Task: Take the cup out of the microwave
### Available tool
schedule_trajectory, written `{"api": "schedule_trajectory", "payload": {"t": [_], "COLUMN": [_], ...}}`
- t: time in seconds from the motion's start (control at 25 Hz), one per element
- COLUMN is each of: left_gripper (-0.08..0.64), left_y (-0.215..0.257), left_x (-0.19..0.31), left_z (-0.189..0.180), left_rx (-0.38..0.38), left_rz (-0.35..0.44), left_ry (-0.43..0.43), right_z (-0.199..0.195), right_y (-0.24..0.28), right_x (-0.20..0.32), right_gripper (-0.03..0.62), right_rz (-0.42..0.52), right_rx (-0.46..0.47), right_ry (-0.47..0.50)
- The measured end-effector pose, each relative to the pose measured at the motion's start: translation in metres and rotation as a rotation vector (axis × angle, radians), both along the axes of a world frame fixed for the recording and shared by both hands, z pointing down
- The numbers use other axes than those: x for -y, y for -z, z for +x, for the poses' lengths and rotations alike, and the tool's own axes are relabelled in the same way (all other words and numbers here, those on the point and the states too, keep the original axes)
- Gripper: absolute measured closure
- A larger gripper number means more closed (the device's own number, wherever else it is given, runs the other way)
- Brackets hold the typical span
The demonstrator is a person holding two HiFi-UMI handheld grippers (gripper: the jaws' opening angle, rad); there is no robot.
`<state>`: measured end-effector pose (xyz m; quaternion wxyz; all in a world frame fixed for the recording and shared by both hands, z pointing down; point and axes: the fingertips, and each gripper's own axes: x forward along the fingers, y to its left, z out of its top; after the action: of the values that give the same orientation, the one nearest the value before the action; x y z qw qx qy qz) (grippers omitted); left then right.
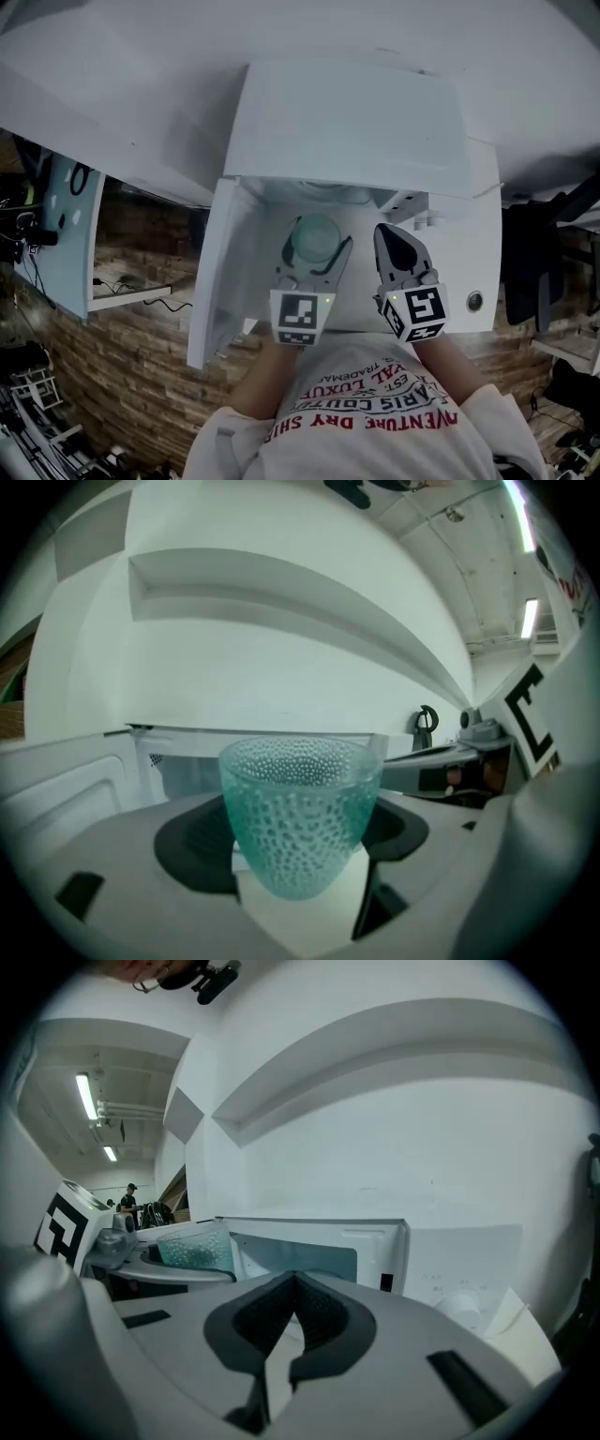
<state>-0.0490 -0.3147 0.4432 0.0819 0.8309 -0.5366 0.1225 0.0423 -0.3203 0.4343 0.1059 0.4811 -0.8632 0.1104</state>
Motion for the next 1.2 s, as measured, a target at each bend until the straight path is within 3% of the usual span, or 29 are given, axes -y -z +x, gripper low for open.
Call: {"api": "schedule_trajectory", "payload": {"t": [0.48,1.2], "left_gripper": [0.18,0.181], "left_y": [0.058,0.062], "left_x": [-0.026,-0.023], "left_z": [0.01,0.011], "left_rx": [0.002,-0.012], "left_rz": [0.083,0.087], "left_ry": [-0.004,-0.004], "right_z": [0.005,0.014], "right_y": [0.042,0.051], "right_x": [-0.02,-0.025], "right_gripper": [0.588,0.588], "right_rz": [0.091,0.113], "right_rx": [0.002,0.009], "right_ry": [0.019,-0.007]}}
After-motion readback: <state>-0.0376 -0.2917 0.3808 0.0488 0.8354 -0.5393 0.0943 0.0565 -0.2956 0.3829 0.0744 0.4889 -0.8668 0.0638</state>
